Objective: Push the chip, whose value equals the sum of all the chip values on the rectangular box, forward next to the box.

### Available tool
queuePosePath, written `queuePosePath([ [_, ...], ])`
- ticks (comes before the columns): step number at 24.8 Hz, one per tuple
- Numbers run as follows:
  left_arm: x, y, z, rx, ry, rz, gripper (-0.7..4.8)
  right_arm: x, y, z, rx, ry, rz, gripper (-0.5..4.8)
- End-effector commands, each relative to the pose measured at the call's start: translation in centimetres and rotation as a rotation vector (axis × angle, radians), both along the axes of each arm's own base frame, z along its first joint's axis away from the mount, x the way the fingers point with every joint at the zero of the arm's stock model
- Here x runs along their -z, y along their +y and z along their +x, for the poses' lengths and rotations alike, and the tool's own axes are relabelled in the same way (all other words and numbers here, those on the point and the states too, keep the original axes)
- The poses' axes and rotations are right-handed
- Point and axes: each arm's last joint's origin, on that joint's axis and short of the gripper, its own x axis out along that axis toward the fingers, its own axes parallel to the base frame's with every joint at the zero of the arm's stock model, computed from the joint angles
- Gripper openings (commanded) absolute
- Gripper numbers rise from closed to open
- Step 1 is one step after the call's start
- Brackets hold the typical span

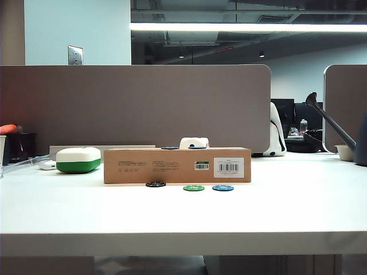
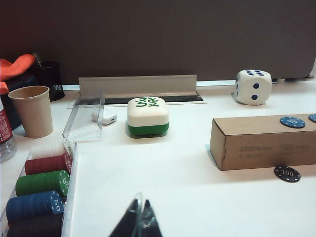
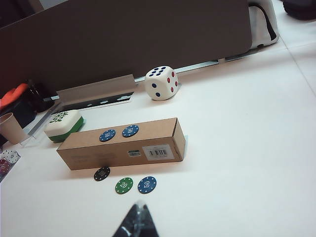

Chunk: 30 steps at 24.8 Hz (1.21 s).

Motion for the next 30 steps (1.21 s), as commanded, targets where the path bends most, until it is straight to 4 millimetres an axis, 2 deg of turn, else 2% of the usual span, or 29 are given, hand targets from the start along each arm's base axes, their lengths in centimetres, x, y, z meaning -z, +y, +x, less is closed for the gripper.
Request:
queuePosePath([
  [1,-0.3,0.0,0.0,0.004,-0.017,0.004,-0.05,-0.1,-0.7,-0.7,0.047,-0.059,0.030,-0.05],
  [4,-0.3,0.0,0.0,0.004,-0.017,0.003,-0.05,0.2,-2.1,-1.9,0.171,-0.153,0.071,-0.05],
  [5,-0.2,0.0,0.0,0.004,-0.015,0.004,-0.05,0.2,-2.3,-1.8,0.237,-0.158,0.051,-0.05],
  [9,-0.1,0.0,0.0,0.000,-0.001,0.004,-0.05,0.8,-2.6,-1.2,0.318,-0.155,-0.018,-0.05],
  [12,0.0,0.0,0.0,0.003,0.009,0.004,-0.05,2.1,-2.7,-0.5,0.345,-0.137,-0.058,-0.05],
  [13,0.0,0.0,0.0,0.002,0.009,0.004,-0.05,3.4,-2.6,0.1,0.352,-0.132,-0.094,-0.05],
  [22,0.0,0.0,0.0,0.002,0.012,0.004,-0.05,9.0,-2.2,2.4,0.265,-0.104,-0.198,-0.05],
  [27,0.0,0.0,0.0,0.002,0.012,0.004,-0.05,10.8,-2.5,3.0,0.222,-0.106,-0.205,-0.05],
  [30,0.0,0.0,0.0,0.002,0.012,0.004,-0.05,10.9,-2.6,3.0,0.210,-0.111,-0.256,-0.05],
])
